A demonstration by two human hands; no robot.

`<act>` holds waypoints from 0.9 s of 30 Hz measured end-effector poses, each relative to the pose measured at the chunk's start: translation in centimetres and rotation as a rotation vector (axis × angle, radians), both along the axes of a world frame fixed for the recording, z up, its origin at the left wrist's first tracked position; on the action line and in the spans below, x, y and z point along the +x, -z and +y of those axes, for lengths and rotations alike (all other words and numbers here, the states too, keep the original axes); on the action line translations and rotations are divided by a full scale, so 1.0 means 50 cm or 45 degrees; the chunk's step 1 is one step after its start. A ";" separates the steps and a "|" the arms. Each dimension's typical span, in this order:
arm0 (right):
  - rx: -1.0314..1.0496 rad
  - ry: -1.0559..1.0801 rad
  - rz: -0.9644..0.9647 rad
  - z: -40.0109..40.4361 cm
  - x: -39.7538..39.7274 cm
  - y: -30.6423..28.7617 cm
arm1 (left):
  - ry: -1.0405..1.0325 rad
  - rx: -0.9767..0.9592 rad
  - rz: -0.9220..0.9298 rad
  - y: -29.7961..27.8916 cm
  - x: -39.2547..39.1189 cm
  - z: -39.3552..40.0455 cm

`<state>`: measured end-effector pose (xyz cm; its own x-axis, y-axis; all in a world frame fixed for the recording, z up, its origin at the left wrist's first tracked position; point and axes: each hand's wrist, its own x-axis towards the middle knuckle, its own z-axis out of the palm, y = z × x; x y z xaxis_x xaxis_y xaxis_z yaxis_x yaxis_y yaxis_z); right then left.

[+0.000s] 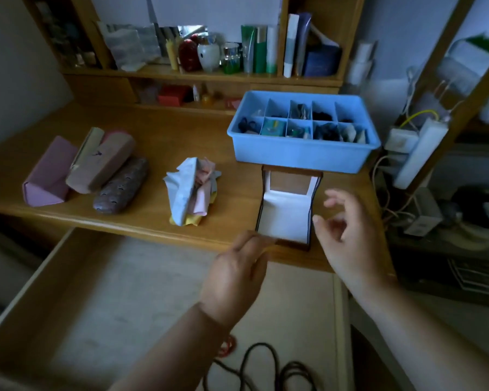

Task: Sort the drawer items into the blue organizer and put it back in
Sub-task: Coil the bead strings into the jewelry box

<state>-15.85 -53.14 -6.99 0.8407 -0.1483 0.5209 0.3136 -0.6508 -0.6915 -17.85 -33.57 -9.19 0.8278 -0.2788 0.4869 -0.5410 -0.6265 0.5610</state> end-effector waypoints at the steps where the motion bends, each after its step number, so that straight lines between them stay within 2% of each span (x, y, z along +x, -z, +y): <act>1: -0.052 -0.082 -0.023 0.003 -0.044 0.024 | -0.029 0.002 0.046 0.019 -0.023 0.021; 2: -0.135 -0.187 0.055 0.009 -0.085 0.051 | -0.057 0.047 0.148 0.044 -0.047 0.042; 3: -0.252 -0.289 0.232 0.020 -0.118 0.078 | -0.089 0.128 0.288 0.073 -0.070 0.062; 5: -0.548 -0.436 0.754 0.049 -0.162 0.126 | -0.175 0.283 0.550 0.130 -0.110 0.093; 7: -0.881 -0.459 1.162 0.074 -0.178 0.177 | -0.271 0.323 0.696 0.167 -0.134 0.105; 9: -1.077 -0.443 1.269 0.102 -0.188 0.208 | -0.329 0.303 0.763 0.178 -0.149 0.103; 11: -1.148 -0.424 1.240 0.128 -0.201 0.230 | -0.322 0.323 0.773 0.183 -0.160 0.093; 13: -1.087 -0.402 1.236 0.140 -0.215 0.245 | -0.259 0.365 0.761 0.184 -0.168 0.081; 16: -0.680 -0.334 1.206 0.140 -0.225 0.243 | -0.032 0.449 0.785 0.188 -0.173 0.060; 18: -0.443 -0.277 1.186 0.131 -0.229 0.231 | 0.056 0.674 0.774 0.189 -0.175 0.040; 21: -0.387 -0.195 1.173 0.117 -0.236 0.227 | 0.050 1.151 0.779 0.189 -0.175 0.000; 24: -0.351 -0.240 1.218 0.106 -0.246 0.218 | 0.062 1.328 0.803 0.179 -0.166 -0.020; 25: -0.331 -0.273 1.234 0.101 -0.246 0.220 | 0.082 1.310 0.787 0.170 -0.162 -0.022; 26: -0.290 -0.308 1.251 0.097 -0.247 0.217 | 0.096 1.180 0.795 0.160 -0.159 -0.023; 27: -0.198 -0.359 1.239 0.097 -0.246 0.211 | 0.073 0.913 0.861 0.146 -0.156 -0.020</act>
